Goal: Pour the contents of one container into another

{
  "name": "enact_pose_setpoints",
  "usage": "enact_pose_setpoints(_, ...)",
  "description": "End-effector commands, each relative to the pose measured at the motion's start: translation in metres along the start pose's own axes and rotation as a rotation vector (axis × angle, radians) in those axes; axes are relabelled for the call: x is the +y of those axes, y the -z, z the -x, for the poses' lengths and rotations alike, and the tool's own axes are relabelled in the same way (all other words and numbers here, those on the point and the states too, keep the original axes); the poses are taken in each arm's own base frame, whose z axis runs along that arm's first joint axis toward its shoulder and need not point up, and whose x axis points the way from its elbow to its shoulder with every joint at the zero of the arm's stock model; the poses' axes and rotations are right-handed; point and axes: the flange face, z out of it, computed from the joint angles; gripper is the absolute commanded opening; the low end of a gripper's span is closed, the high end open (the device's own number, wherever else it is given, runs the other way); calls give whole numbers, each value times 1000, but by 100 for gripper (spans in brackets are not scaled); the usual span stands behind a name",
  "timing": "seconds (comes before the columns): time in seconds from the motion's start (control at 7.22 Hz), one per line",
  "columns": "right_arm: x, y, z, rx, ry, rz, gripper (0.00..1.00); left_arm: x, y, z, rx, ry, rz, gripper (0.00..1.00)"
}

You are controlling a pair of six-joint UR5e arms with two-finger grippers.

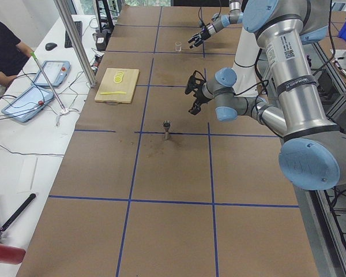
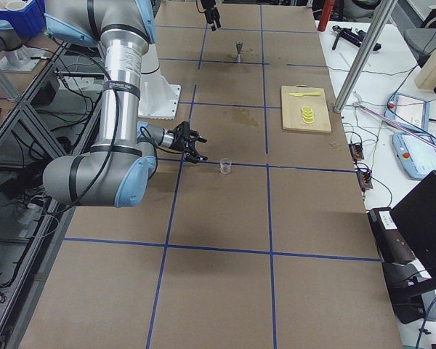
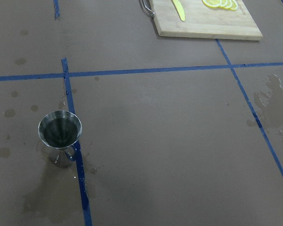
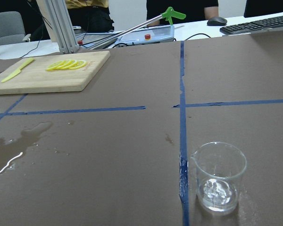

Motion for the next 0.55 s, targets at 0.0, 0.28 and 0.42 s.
enact_pose_setpoints(0.0,-38,30,11,-15,21,34,100,-29,21,2,-19,-47,44,100)
enact_pose_setpoints(0.28,-56,43,-9,31,116,113,100,-67,30,3,-84,-122,13,100)
enact_pose_setpoints(0.42,-56,44,-17,49,151,150,100,-82,30,0,-114,-146,4,100)
